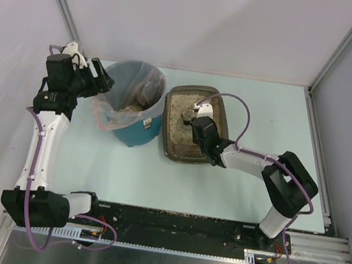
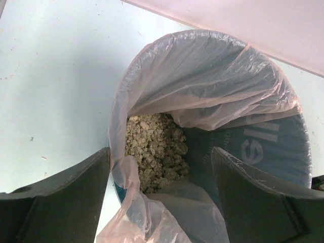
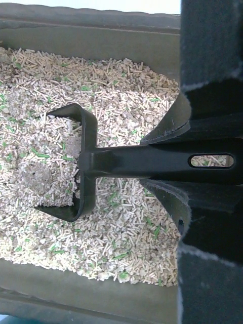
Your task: Clean the litter box
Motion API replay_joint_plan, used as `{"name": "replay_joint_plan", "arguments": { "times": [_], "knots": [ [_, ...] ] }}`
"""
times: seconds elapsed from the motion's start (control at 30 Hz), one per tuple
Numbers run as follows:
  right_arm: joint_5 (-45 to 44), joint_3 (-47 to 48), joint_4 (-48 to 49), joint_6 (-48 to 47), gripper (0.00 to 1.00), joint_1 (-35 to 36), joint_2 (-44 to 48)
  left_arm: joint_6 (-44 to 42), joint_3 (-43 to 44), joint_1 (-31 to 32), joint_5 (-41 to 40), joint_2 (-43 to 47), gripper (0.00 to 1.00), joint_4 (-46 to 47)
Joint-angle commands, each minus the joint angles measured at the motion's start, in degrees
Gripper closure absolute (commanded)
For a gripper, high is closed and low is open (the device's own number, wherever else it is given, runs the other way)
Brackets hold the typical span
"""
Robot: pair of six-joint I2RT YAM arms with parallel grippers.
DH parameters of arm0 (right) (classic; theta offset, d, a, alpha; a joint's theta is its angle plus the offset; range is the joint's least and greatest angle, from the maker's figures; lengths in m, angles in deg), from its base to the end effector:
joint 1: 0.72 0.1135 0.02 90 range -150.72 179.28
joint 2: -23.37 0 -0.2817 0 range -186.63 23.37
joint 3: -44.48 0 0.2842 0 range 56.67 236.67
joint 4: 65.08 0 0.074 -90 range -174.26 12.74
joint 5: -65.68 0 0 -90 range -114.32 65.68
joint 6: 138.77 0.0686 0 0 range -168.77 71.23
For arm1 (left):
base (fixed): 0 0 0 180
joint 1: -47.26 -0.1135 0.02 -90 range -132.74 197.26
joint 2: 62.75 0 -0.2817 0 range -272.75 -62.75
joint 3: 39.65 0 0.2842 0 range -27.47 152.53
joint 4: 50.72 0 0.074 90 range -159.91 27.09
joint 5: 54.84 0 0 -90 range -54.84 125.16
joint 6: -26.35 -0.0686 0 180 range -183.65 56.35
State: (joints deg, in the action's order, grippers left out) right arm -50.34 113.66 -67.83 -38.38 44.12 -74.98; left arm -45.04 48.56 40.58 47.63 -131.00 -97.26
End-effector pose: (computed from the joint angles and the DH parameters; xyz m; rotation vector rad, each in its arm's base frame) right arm 0.3220 0.2778 0.1820 -0.3560 2.0368 0.1079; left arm 0.3085 0.0212 0.4091 -0.3116 2.0170 -0.3520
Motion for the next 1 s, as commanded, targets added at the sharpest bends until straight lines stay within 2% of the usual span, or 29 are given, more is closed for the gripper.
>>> {"name": "replay_joint_plan", "arguments": {
  "times": [0.0,0.43,0.8,0.9,0.97],
  "knots": [
    [-3.9,-2.3,7.4,-0.5,1.0,1.6,4.3,1.3,-0.3,0.0,3.3,1.8,0.17,1.9],
    [-9.5,-9.9,17.0,-2.9,1.0,5.4,11.1,1.1,0.2,0.5,3.6,0.2,0.18,1.9],
    [-12.8,-17.0,20.3,-4.6,1.0,8.7,21.8,0.5,0.4,1.1,3.6,-0.4,0.15,1.7],
    [-14.1,-17.1,21.2,-10.2,1.0,13.1,21.4,0.6,0.3,1.2,3.9,-0.7,0.16,1.7],
    [-15.6,-17.2,20.3,-8.9,1.0,13.9,21.7,0.7,0.7,1.2,4.3,-0.7,0.16,1.7]
  ]
}}
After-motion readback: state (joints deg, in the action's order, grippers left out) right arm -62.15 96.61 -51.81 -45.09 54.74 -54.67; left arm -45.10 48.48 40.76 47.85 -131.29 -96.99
